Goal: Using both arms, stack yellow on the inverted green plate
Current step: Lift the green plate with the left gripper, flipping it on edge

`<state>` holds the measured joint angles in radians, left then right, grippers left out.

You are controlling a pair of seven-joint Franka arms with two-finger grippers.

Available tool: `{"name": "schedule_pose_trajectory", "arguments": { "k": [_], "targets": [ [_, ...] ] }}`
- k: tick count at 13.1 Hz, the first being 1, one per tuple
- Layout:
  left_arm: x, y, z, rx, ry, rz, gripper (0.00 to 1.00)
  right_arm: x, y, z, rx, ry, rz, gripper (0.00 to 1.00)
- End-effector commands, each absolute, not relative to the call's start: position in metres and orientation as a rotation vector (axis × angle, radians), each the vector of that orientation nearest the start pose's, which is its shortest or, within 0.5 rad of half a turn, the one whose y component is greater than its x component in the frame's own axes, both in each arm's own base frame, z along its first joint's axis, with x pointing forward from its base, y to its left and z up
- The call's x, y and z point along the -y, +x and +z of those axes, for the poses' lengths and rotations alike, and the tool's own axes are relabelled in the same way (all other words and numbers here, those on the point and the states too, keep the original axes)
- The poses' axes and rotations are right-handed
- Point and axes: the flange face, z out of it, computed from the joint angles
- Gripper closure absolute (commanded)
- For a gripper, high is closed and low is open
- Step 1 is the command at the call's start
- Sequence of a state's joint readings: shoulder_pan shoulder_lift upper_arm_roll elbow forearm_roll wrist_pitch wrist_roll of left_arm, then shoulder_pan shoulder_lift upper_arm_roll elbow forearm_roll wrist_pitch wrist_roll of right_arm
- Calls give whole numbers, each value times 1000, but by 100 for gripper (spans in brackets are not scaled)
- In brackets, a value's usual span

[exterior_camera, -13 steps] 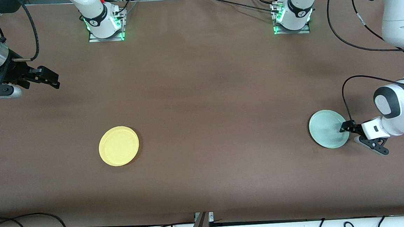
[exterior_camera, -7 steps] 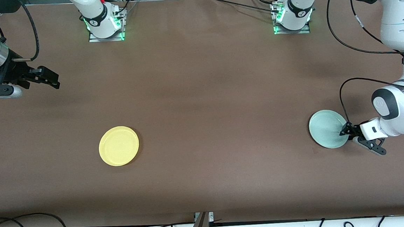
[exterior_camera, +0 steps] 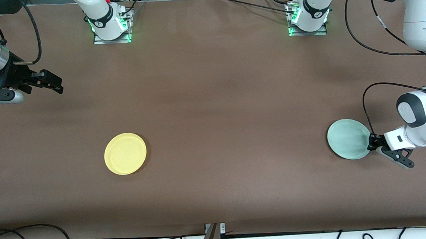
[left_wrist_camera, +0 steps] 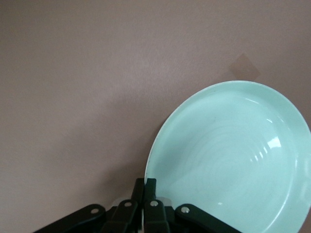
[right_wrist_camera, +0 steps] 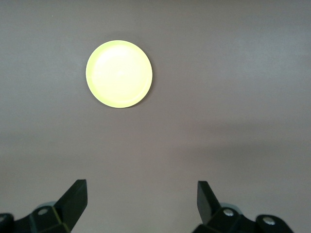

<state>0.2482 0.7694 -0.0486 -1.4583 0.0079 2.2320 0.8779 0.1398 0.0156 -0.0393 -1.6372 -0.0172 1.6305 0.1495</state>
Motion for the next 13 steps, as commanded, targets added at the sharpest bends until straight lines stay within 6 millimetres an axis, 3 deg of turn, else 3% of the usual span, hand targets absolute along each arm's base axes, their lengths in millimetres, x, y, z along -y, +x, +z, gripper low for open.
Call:
{"name": "schedule_pose_trajectory", "arguments": {
  "k": [1,4,7,10,13],
  "targets": [
    [-93,714,305,-1144,-2782,40,100,-57,556,590,-71,-3159,18,0],
    [-15,711,359,-1154,-2684,89,100,-57,557,589,-71,-3159,13,0],
    [58,707,424,-1055,-2533,146,100,-56,557,589,-73,-3159,13,0],
    [155,691,441,-956,-2401,139,100,-57,557,589,-71,-3159,13,0],
    [247,652,426,-827,-2301,145,100,-57,557,589,-70,-3159,16,0]
  ]
}}
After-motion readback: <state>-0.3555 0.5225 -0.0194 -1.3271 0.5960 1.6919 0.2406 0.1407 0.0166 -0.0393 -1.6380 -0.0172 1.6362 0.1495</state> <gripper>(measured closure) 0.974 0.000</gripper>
